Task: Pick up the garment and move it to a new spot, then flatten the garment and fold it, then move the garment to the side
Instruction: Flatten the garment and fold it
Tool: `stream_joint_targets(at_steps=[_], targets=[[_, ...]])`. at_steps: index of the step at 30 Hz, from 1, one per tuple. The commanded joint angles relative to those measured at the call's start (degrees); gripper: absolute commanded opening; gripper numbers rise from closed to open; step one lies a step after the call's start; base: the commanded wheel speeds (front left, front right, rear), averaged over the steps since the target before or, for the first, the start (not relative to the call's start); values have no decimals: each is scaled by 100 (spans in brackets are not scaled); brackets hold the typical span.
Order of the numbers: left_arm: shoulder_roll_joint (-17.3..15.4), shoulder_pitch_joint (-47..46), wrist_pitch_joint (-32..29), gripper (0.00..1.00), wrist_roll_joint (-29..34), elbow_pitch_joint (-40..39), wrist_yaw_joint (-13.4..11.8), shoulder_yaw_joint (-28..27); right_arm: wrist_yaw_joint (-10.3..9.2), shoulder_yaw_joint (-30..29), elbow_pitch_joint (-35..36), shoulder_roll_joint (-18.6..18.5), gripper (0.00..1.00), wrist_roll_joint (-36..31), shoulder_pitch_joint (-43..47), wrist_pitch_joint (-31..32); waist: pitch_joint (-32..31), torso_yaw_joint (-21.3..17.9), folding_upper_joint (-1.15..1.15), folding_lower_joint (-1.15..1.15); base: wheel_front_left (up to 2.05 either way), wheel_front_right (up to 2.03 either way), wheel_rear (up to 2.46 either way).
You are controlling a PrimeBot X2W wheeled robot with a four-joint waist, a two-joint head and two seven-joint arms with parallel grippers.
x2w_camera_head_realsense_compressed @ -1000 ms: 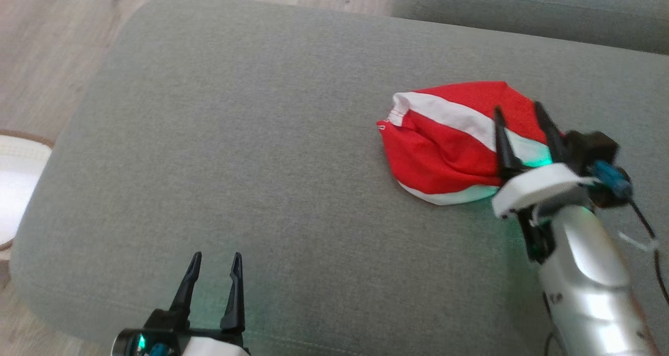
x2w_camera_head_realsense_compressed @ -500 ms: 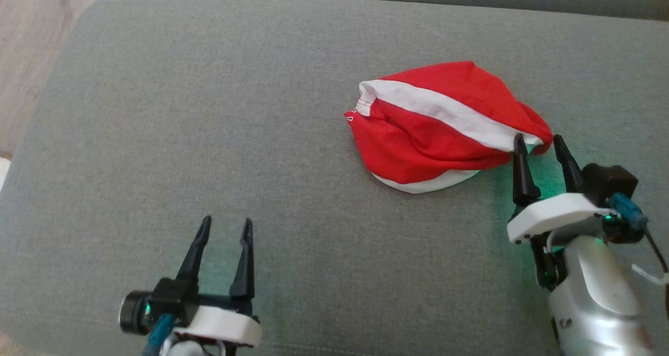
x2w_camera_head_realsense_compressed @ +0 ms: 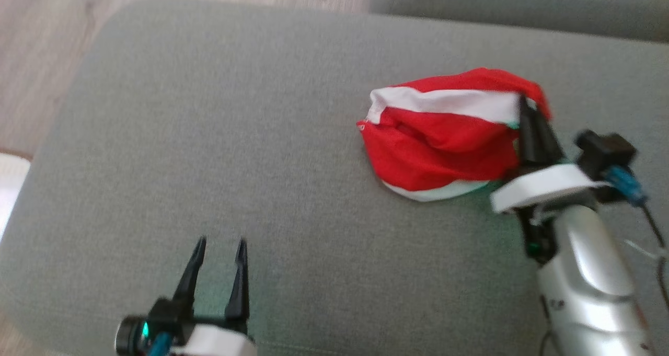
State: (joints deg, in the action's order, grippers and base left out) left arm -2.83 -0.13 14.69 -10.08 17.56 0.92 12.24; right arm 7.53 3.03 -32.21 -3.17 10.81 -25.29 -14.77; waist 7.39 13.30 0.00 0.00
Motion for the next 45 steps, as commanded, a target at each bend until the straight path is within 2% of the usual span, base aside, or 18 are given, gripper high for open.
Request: stream_joint_targets(at_steps=[1,8,12,15,20,24,28,29,30,31,34,38,42,45], targets=[[-5,25,30,100,-27,-128,-51,-241,-4,372,341,29,0,96,-238,-23,-287,-76,0,0,0,0,0],[-5,289,30,100,-97,-89,-37,-107,-4,1978,1015,29,0,938,-1015,-23,-998,40,0,0,0,0,0],[-5,362,30,100,-85,-31,2,60,-4,2347,1099,29,0,1400,-1596,-23,-1176,353,0,0,0,0,0],[-5,447,30,100,-89,-16,-7,81,-4,2199,1001,29,0,1772,-1861,-23,-1248,562,0,0,0,0,0],[-5,594,30,100,-59,13,12,51,-4,1861,781,29,0,1999,-1985,-23,-1282,686,0,0,0,0,0],[-5,718,30,100,-83,8,5,9,-4,1418,96,29,0,1755,-1773,-23,-1217,614,0,0,0,0,0],[-5,686,30,100,-151,-4,13,33,-4,753,-1049,-3,0,991,-1340,-23,-1038,439,0,0,0,0,0],[-5,653,30,100,-164,-3,14,46,-4,551,-1306,-68,4,780,-1196,-23,-994,394,0,0,0,0,0],[-5,617,30,100,-190,-13,7,49,-4,383,-1583,-140,73,554,-1056,-23,-914,321,0,0,0,0,0],[-5,565,30,100,-208,-22,10,68,-4,198,-1821,-210,100,356,-935,-23,-844,258,0,0,0,0,0],[-5,353,30,100,-265,-33,32,149,-4,-405,-1866,-326,100,-177,-609,-23,-627,68,0,0,0,0,0],[-5,7,30,100,-339,-64,66,226,-4,-914,-1251,-157,100,-628,-98,-23,-387,-278,0,0,0,0,0],[-5,-425,30,100,-531,-4,168,303,-4,-974,-590,-18,100,-795,305,-23,-147,-690,0,0,0,0,0],[-5,-1055,30,100,-1019,261,305,335,-4,-814,-132,23,100,-668,516,-23,138,-1087,0,0,0,0,0]])
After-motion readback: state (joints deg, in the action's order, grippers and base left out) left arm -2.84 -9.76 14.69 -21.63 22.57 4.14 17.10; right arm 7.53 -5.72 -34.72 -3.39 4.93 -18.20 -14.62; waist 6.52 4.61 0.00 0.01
